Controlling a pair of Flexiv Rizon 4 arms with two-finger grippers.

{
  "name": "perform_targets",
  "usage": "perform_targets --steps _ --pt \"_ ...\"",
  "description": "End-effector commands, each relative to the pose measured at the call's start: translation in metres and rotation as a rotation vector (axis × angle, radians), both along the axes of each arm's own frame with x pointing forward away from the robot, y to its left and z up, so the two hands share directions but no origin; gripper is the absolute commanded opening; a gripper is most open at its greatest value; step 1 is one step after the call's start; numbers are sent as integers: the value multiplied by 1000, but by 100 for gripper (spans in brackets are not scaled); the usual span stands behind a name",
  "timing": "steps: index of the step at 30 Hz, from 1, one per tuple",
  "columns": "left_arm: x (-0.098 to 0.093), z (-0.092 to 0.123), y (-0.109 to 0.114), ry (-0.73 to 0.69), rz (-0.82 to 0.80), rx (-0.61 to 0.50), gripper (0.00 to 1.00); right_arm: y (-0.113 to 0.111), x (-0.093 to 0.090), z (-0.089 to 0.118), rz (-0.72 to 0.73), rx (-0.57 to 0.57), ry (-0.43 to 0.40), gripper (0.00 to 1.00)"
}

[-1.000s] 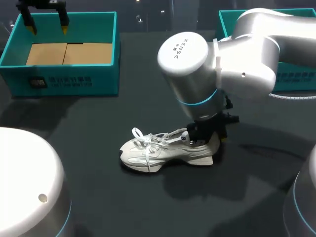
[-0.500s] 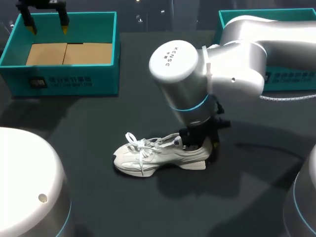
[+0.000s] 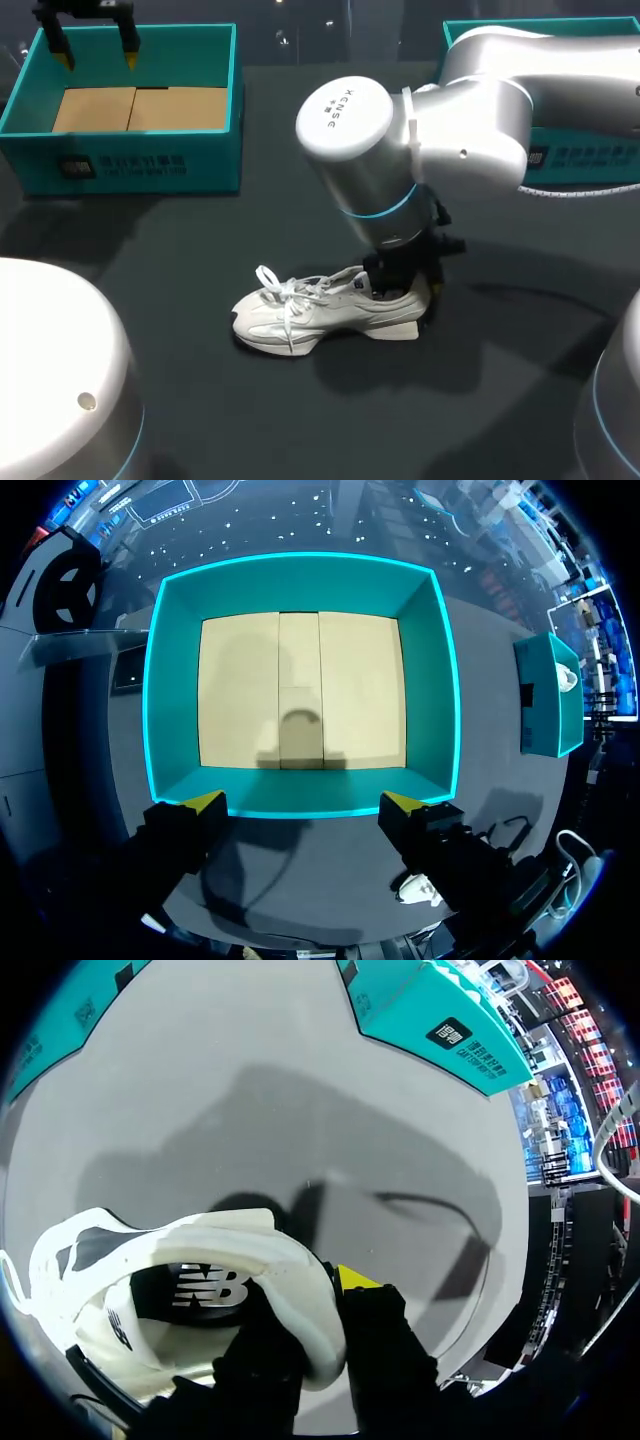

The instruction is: Take the shoe out of the shoebox, open the shoe tongue, remove and reinsert the insole, then place the shoe into the shoebox

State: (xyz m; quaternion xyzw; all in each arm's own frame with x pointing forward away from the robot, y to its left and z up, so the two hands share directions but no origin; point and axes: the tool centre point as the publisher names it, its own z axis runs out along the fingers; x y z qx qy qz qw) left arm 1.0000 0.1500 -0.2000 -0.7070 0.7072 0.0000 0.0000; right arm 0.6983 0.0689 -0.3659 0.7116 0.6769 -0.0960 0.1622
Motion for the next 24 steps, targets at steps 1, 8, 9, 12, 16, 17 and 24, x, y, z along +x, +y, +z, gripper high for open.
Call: perform_targets --steps 1,8,9,12,16,17,24 --pt "0 0 0 0 0 0 100 -3 -1 3 -3 -2 -8 0" --pt "0 0 0 0 0 0 100 -7 -1 0 -5 3 -12 0" --pt "0 0 0 0 0 0 100 -8 -1 0 -6 8 -12 0" --pt "0 0 0 0 0 0 100 -9 0 -2 16 13 -12 0" --pt "0 0 0 0 0 0 100 -6 2 -2 43 11 -14 0" --pt "0 0 0 0 0 0 100 -5 2 -2 46 8 -11 0" --pt "0 0 0 0 0 0 100 -3 0 -1 54 17 -7 28"
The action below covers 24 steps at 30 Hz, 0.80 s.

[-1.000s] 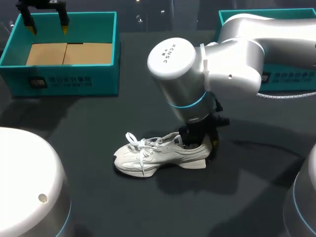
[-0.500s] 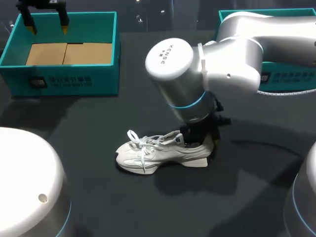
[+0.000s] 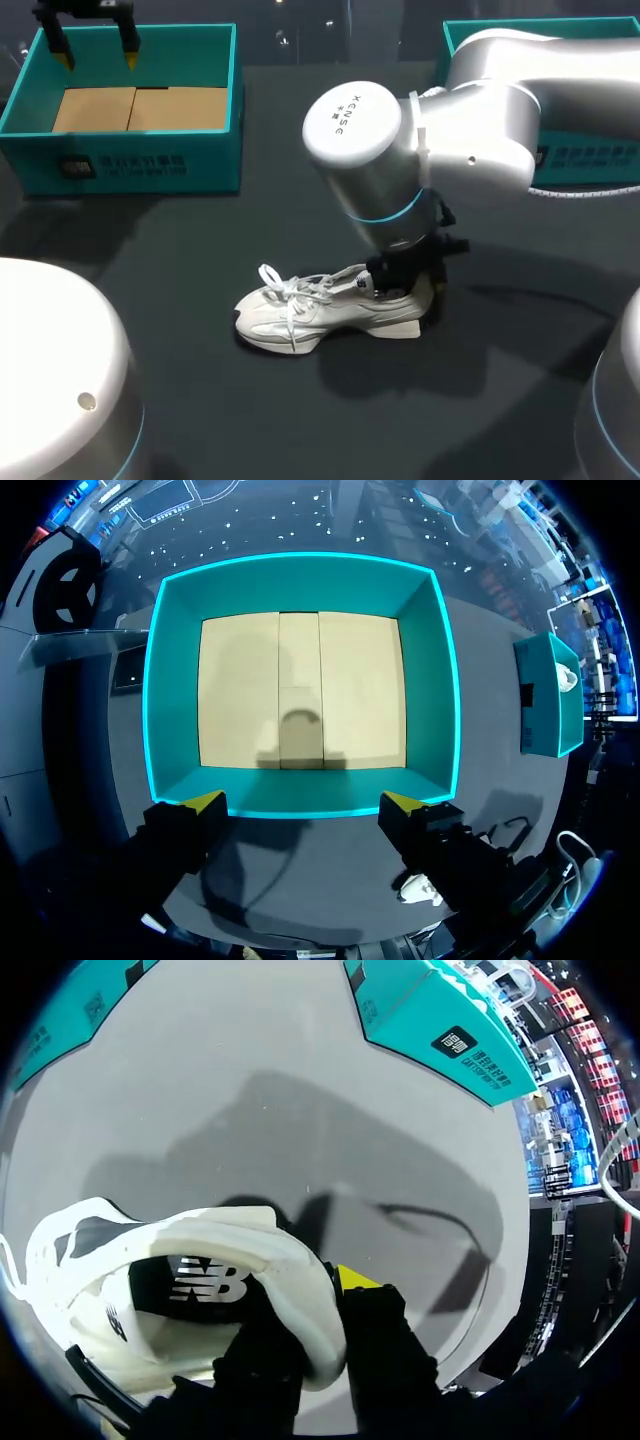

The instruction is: Take the shoe out of the shoebox, open the shoe tongue, remove and reinsert the insole, then place the shoe into the shoebox

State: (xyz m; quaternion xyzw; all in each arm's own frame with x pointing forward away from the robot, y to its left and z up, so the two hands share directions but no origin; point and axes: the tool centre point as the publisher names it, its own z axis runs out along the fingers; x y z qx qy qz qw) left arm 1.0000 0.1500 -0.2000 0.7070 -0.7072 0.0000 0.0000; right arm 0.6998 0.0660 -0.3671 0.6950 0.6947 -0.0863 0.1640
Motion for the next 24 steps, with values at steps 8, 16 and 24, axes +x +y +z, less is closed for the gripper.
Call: perform_targets --steps 8,16,24 --pt "0 0 0 0 0 0 100 2 -8 17 15 24 3 100" --pt "0 0 0 0 0 0 100 -7 -15 65 165 182 12 100" --pt "0 0 0 0 0 0 100 -30 -27 107 573 481 -33 100"
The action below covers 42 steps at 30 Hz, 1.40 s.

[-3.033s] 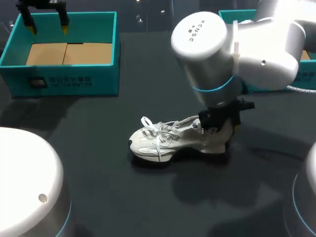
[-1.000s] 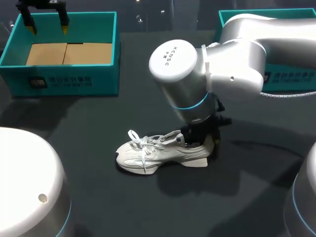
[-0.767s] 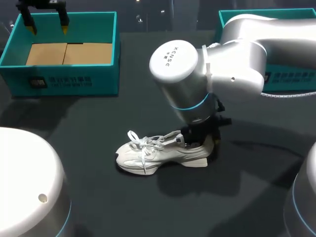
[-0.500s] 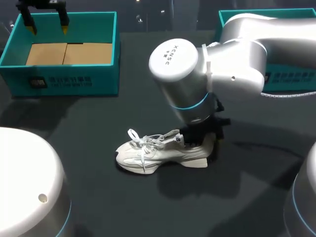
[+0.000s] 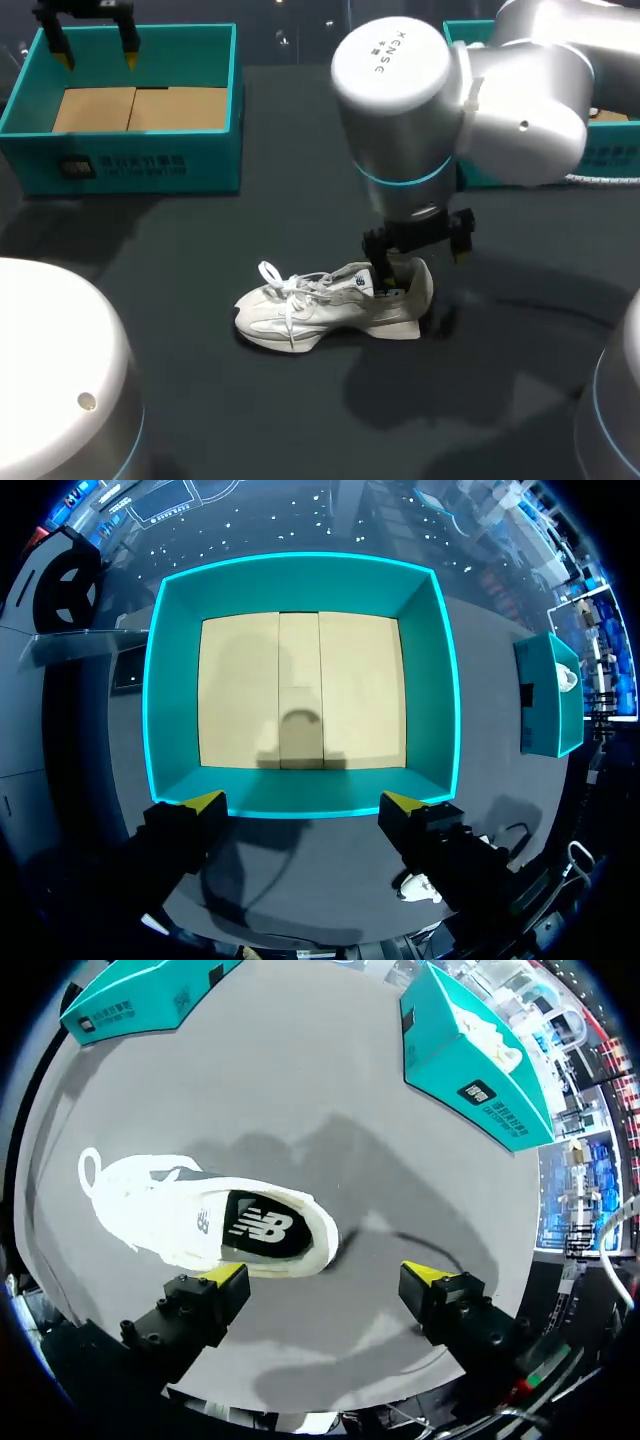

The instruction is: Take the shoe out of the shoebox, open the shoe tongue, remove and reinsert the insole, then place the shoe into the shoebox

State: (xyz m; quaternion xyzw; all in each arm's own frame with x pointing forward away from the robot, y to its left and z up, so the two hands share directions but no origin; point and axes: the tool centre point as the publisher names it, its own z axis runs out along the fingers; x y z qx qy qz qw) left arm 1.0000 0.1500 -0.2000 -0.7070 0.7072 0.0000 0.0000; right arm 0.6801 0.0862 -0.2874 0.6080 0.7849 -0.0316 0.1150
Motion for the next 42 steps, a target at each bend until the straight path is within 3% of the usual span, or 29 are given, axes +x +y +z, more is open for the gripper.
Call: perform_targets --steps 1,9,11,15,25,26,38,42 --pt "0 0 0 0 0 0 100 -50 -8 27 309 361 -43 100" --pt "0 0 0 0 0 0 100 -50 -8 27 309 361 -43 100" --pt "0 0 0 0 0 0 100 -63 -10 23 398 486 -85 100" --pt "0 0 0 0 0 0 100 -85 -12 17 559 590 -161 100" --pt "0 0 0 0 0 0 100 -102 -14 -7 902 661 -234 100" --pt "0 0 0 0 0 0 100 -102 -14 -9 940 684 -206 100" --pt "0 0 0 0 0 0 100 -102 -14 -9 940 684 -206 100" --pt "0 0 0 0 0 0 100 -120 -7 -30 986 774 -351 100"
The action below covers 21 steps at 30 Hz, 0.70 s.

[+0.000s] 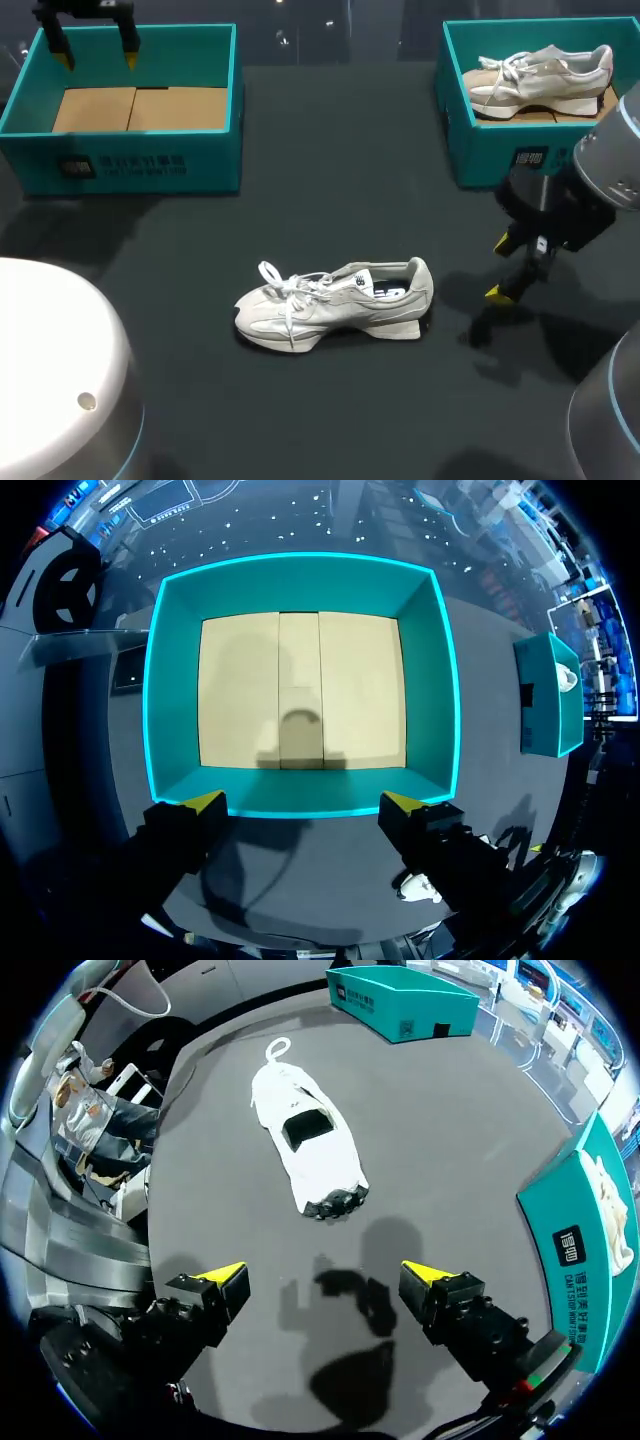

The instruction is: Take the shoe out of the shoebox, open the shoe tongue, remove and reinsert the insole, then place the shoe into the shoebox

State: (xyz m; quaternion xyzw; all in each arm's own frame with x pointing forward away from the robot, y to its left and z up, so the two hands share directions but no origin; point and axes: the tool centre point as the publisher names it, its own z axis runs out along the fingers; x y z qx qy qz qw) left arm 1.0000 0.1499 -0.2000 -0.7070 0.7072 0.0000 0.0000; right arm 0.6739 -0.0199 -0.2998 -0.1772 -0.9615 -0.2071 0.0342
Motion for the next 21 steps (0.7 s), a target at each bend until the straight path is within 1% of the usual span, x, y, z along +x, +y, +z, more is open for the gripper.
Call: perform_targets --steps 1,4,6,8,19,21 --pt "0 0 0 0 0 0 100 -17 0 -21 -39 420 -189 100" --pt "0 0 0 0 0 0 100 -24 2 -30 -24 507 -249 100" --pt "0 0 0 0 0 0 100 -25 4 -36 5 561 -295 100" --pt "0 0 0 0 0 0 100 -21 3 -44 70 577 -283 100" --pt "0 0 0 0 0 0 100 -21 3 -44 70 577 -283 100" --pt "0 0 0 0 0 0 100 -21 3 -47 78 585 -299 100"
